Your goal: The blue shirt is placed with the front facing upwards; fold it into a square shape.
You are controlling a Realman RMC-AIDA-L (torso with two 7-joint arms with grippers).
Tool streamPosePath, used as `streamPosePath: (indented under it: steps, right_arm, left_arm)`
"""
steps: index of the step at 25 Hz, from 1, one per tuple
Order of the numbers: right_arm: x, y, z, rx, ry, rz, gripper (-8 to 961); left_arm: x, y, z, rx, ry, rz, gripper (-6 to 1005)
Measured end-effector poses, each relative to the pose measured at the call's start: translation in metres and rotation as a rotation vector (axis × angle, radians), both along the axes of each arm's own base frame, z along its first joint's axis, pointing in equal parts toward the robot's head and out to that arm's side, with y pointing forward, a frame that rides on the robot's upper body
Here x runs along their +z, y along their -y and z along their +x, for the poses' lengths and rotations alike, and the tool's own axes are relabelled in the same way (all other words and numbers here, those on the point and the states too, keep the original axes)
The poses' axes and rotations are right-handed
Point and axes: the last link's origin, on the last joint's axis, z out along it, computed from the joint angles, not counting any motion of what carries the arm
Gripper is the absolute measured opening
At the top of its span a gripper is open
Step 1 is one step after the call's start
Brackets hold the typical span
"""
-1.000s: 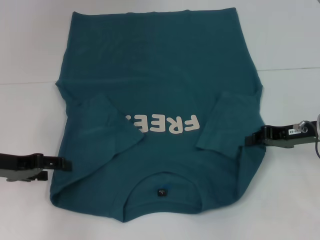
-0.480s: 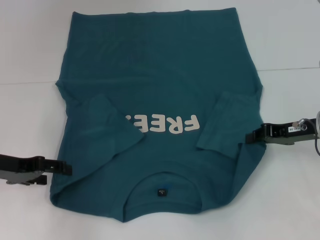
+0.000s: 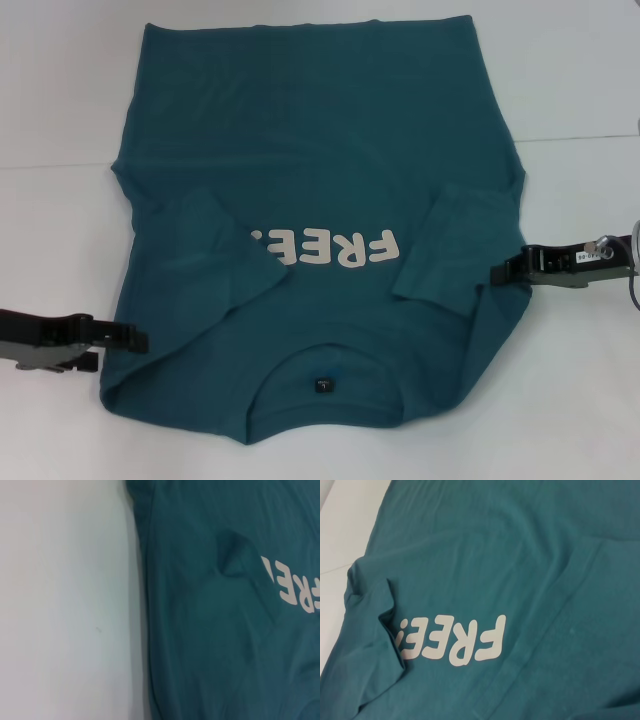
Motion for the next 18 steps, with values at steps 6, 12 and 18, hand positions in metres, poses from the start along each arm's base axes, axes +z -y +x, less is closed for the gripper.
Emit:
streamPosePath:
  steps: [6, 12, 18]
  right_arm:
    - [-0.0001, -0.0003, -0.0003, 0.002, 0.001, 0.000, 37]
    - [-0.0010, -0.0001, -0.0005, 0.007, 0.002, -0.001, 37]
    - [-0.0015, 0.0000, -0.0009, 0.009, 0.001, -0.001, 37]
  left_arm:
    - [0.0038, -0.0001, 0.0000, 0.005, 0.012, 0.006, 898]
    - [0.0034, 0.0010, -0.0016, 0.011, 0.007, -0.002, 897]
    - [0.0040, 0.0010, -0.0021, 0.015, 0.009, 0.001, 895]
